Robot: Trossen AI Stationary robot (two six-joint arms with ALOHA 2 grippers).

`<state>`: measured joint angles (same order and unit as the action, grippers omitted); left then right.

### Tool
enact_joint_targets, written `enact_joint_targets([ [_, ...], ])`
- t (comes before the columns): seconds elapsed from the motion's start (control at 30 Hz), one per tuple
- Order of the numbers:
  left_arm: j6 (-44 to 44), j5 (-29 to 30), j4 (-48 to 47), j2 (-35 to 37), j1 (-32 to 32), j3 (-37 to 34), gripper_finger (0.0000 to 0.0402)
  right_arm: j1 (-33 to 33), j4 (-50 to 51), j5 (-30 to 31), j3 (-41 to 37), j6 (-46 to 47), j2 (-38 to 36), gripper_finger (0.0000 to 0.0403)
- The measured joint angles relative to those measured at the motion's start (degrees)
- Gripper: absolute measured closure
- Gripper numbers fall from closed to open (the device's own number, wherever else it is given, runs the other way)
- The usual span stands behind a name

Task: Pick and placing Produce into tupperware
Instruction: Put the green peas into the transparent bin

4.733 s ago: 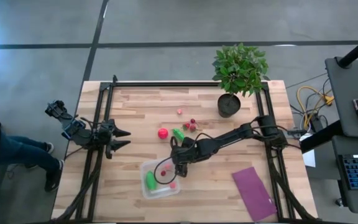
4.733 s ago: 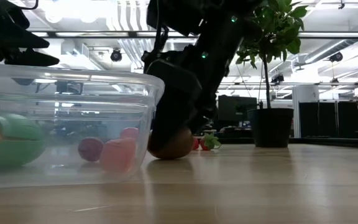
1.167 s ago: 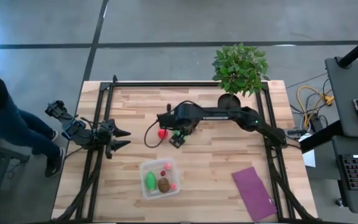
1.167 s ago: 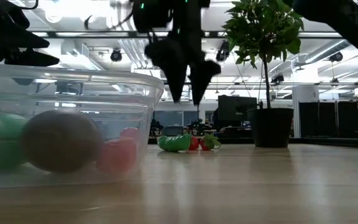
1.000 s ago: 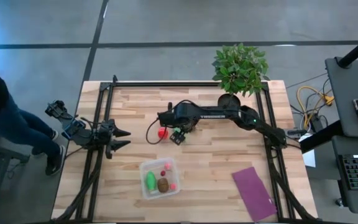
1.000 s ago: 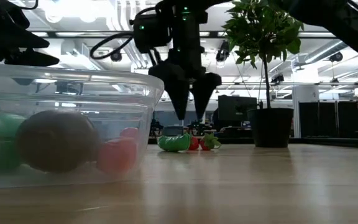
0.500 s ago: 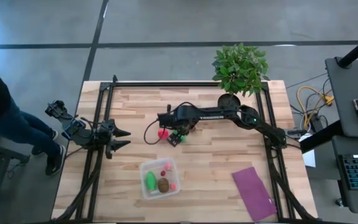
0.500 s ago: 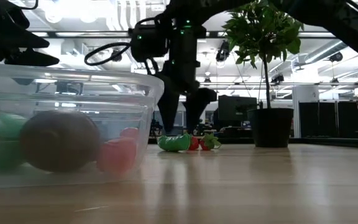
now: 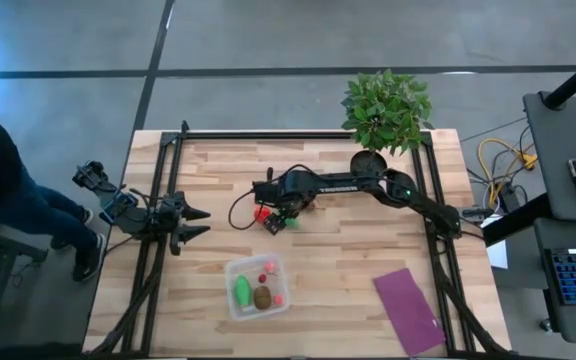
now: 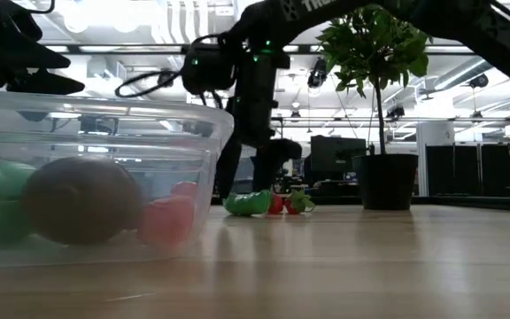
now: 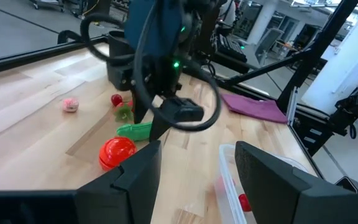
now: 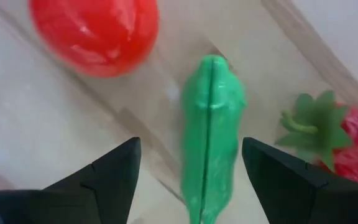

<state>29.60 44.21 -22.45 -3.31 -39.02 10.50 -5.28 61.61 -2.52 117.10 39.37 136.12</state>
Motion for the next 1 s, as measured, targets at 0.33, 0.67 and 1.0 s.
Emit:
enact_joint_targets([
  [0.33,0.0,0.0,0.0,0.0,0.0,0.0,0.021,0.0,-0.8,-0.1,0.0,0.5,1.4,0.0142],
  [0.67,0.0,0.0,0.0,0.0,0.0,0.0,0.021,0.0,-0.7,0.6,0.0,0.5,1.4,0.0208],
  [1.0,0.0,0.0,0.0,0.0,0.0,0.0,0.021,0.0,-0.6,1.1,0.1,0.9,1.4,0.0247],
])
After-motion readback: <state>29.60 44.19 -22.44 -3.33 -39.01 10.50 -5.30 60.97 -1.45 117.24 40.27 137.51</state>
